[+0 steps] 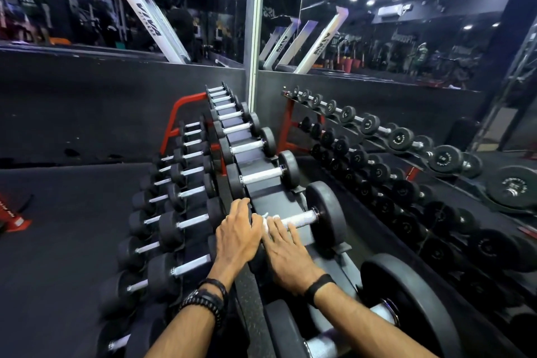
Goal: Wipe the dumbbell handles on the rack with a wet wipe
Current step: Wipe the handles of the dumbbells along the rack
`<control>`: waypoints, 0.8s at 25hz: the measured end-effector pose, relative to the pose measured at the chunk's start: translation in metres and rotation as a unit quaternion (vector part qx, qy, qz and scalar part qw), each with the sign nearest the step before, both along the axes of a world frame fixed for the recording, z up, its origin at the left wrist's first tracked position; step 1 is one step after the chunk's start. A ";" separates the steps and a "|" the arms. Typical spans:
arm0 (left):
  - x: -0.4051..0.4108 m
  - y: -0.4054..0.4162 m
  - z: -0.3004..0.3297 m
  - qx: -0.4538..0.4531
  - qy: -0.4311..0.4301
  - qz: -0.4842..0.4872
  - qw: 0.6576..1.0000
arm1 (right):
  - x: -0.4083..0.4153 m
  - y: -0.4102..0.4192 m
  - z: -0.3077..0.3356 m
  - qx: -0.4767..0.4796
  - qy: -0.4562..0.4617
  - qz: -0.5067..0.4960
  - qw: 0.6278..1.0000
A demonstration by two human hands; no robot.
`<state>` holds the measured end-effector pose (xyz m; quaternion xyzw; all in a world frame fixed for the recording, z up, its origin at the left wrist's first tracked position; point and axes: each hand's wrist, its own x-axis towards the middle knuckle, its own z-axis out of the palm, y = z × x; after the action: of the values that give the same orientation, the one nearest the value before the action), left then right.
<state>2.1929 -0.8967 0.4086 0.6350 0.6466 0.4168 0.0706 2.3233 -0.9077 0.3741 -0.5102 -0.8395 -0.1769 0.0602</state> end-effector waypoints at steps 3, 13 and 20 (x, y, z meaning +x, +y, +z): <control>0.000 -0.001 0.000 0.003 0.012 -0.004 1.000 | 0.022 0.014 0.021 0.069 -0.038 -0.081 0.994; 0.001 -0.007 0.000 0.012 0.026 -0.003 1.000 | 0.024 0.024 0.064 -0.086 -0.090 -0.092 0.988; 0.000 -0.008 -0.002 0.020 0.019 -0.006 1.000 | -0.009 0.022 0.049 -0.148 -0.031 -0.003 0.989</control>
<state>2.1930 -0.9049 0.4064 0.6480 0.6354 0.4172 0.0478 2.3139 -0.8857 0.4230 -0.5101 -0.8564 -0.0670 -0.0425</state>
